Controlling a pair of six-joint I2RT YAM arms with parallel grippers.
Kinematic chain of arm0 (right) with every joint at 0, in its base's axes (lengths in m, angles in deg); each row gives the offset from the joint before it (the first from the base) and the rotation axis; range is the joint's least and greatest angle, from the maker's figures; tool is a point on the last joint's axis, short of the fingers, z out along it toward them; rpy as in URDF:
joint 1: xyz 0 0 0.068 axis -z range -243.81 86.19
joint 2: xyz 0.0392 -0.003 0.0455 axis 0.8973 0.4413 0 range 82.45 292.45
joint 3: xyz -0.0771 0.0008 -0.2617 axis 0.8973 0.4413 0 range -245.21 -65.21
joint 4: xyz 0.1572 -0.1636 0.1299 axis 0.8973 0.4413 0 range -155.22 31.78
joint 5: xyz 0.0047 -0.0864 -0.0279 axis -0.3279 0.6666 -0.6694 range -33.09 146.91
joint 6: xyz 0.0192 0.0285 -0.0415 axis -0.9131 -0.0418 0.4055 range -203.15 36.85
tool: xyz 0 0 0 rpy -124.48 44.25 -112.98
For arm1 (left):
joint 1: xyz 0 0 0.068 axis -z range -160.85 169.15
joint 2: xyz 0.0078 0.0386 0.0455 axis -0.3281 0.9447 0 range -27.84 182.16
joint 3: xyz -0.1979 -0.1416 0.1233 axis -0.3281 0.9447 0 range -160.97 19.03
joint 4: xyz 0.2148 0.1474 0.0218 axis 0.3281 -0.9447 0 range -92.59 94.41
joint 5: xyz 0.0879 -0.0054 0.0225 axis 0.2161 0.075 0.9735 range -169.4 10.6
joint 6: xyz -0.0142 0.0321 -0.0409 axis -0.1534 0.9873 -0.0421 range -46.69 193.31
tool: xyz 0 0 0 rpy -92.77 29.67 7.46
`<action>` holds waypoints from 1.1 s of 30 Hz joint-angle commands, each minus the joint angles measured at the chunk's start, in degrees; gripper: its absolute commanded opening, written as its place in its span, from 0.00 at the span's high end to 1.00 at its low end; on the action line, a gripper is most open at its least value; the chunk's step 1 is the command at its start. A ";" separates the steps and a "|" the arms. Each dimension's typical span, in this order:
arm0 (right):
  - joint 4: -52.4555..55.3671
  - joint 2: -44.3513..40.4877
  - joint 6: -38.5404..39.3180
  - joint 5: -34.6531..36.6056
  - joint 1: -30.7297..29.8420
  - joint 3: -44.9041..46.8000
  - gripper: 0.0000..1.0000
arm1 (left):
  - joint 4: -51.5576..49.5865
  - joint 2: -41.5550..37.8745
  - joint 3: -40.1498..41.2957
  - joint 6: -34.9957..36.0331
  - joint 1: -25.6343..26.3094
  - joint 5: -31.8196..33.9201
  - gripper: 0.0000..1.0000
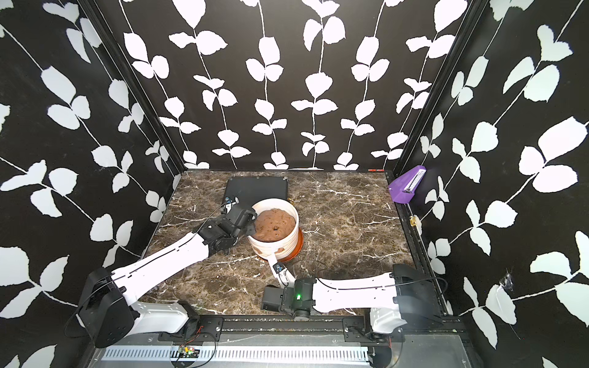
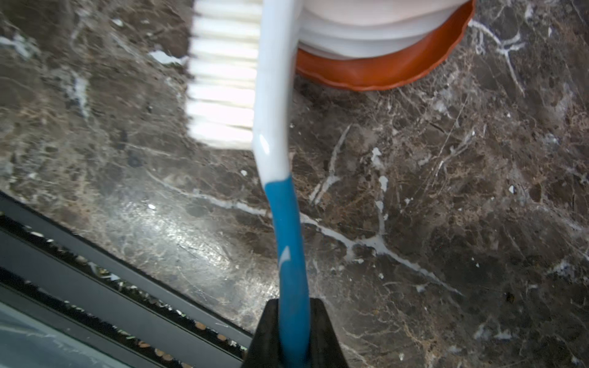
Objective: Scrub the dried mud off the ceramic pot
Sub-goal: Brush off the soil from the pot.
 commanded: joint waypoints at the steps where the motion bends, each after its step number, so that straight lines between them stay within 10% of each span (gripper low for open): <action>1: 0.24 -4.13 -2.66 4.12 -0.31 3.01 1.00 | -4.25 2.28 3.77 -2.36 -0.85 -0.76 1.00; 10: 6.92 -11.40 -12.49 6.56 1.11 8.77 1.00 | -4.18 1.43 4.76 -6.28 -0.85 -3.46 1.00; 19: 1.06 -2.88 -4.22 4.96 5.56 -0.41 1.00 | -4.29 1.52 5.41 -6.06 -0.85 -2.92 1.00; 27: -2.77 3.28 3.45 3.28 -3.04 -3.03 1.00 | -3.50 1.99 6.13 -6.40 -0.85 -2.69 1.00; 33: 4.14 -0.50 -4.52 6.86 -6.43 3.09 1.00 | -3.60 1.98 6.17 -6.93 -0.85 -2.76 1.00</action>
